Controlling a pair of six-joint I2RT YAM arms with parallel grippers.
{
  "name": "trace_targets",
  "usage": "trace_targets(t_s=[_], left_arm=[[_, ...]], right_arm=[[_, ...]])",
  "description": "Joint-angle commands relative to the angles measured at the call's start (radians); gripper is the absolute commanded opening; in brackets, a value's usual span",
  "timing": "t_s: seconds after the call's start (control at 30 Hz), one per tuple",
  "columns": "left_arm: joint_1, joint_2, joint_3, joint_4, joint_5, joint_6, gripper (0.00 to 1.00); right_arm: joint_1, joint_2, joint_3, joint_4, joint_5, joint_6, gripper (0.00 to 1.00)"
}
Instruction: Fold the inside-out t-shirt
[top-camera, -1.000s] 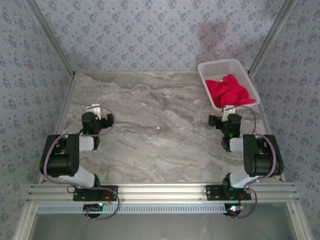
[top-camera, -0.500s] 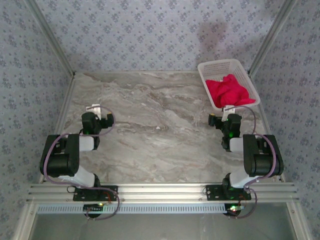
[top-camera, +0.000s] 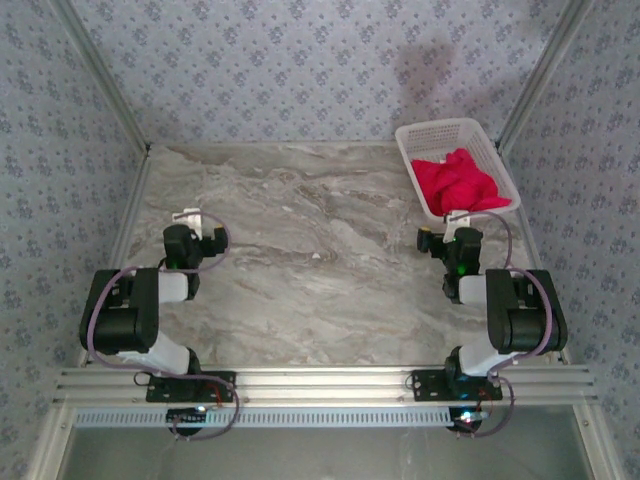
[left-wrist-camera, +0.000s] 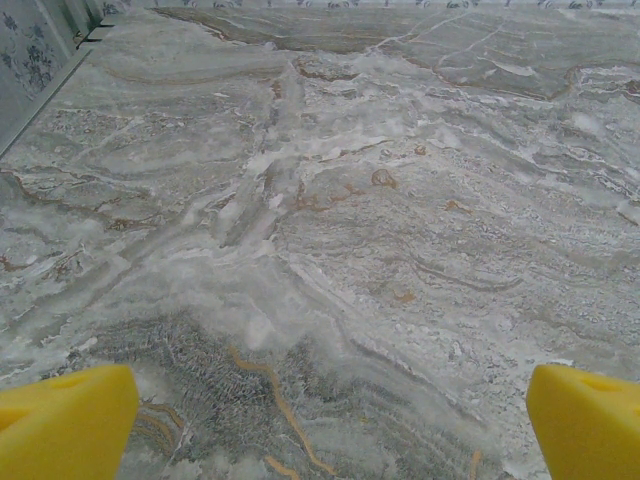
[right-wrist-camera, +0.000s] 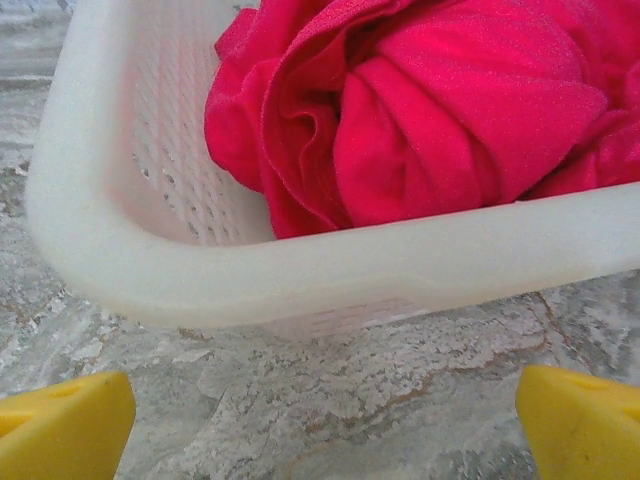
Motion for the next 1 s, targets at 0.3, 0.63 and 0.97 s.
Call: trace_targets(t_s=[0.3, 0.63, 0.97], left_arm=[[-0.112, -0.414, 0.162, -0.607, 0.124, -0.058, 1.0], [-0.104, -0.367, 0.211, -0.778, -0.171, -0.35, 1.0], [-0.074, -0.432, 0.157, -0.834, -0.335, -0.504, 1.0]], right_arm=[[0.295, -0.609, 0.284, -0.831, 0.43, 0.139, 1.0], [0.088, -0.219, 0.707, -1.209, 0.147, 0.656, 1.0], [-0.016, 0.439, 1.369, -1.652, 0.07, 0.916, 0.89]])
